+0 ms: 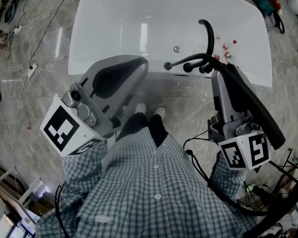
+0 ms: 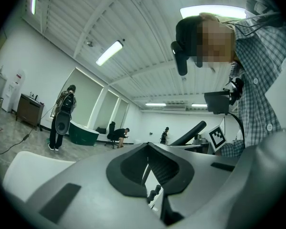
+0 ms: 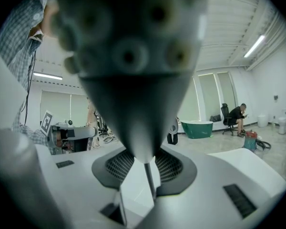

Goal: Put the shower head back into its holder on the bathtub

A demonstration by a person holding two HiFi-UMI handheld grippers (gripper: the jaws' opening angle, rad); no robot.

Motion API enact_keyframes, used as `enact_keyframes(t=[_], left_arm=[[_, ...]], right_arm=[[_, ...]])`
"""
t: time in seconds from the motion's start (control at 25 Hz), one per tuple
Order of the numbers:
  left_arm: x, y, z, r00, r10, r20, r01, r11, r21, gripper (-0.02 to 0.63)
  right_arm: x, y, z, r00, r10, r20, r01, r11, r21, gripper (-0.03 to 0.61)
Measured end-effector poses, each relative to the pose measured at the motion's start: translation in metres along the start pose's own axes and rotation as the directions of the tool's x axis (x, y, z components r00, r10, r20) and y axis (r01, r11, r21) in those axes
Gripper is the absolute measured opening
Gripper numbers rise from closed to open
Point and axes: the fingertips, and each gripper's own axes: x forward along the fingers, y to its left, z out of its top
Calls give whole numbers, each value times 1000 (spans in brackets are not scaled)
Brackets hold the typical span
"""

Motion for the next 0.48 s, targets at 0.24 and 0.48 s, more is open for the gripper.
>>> enact_keyframes(t=[0.24,0.48], left_arm=[[-1,2,-4,1000,7,-12,-7,1000,-1,8],[-3,6,-14,999,22,-27,-22,1000,-4,8]], right_arm=[[2,3,-8,1000,9,-18,-9,1000,24,135],[7,-1,-13,999,-3,-32,3,1000,5,135]])
